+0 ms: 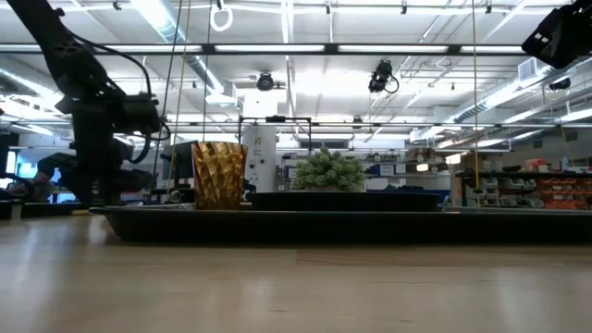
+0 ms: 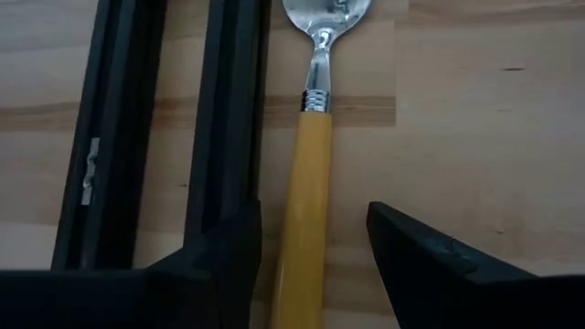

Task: Pick and place plate/cup/fork/spoon on tray
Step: Put the orange spoon on the black serving tray to the left of the black plate

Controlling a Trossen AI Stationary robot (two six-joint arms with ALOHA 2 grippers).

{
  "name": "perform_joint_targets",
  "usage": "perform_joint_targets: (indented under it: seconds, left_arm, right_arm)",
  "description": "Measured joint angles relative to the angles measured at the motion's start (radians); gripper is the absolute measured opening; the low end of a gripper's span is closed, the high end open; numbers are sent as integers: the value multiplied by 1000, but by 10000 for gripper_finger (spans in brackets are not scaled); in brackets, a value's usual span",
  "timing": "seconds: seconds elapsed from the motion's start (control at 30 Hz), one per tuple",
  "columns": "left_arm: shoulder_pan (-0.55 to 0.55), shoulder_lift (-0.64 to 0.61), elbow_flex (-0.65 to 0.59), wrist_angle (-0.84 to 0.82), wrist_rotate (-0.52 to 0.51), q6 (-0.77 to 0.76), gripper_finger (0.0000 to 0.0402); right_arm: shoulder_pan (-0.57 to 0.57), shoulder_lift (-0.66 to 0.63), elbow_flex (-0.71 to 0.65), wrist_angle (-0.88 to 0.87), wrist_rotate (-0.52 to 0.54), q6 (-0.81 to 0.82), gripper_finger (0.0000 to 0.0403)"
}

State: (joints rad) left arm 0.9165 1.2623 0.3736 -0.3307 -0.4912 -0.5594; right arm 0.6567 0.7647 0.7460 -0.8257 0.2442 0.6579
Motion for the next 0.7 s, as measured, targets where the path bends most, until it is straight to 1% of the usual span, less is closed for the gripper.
perform_joint_targets:
  seconds: [0.23, 0.37, 0.53, 0.7]
  left_arm:
    - [0, 8, 15, -52, 39, 0, 208]
    - [1, 7, 35, -120, 132, -7, 208]
    - [2, 7, 44, -142, 238, -7, 208]
    - [1, 5, 44, -142, 280, -4, 208]
  right_arm:
    - [0, 0, 0, 0, -1, 1, 210]
    - [0, 0, 0, 0, -4, 12, 210]
    - [0, 0, 0, 0, -4, 12, 210]
    - [0, 0, 0, 0, -4, 12, 210]
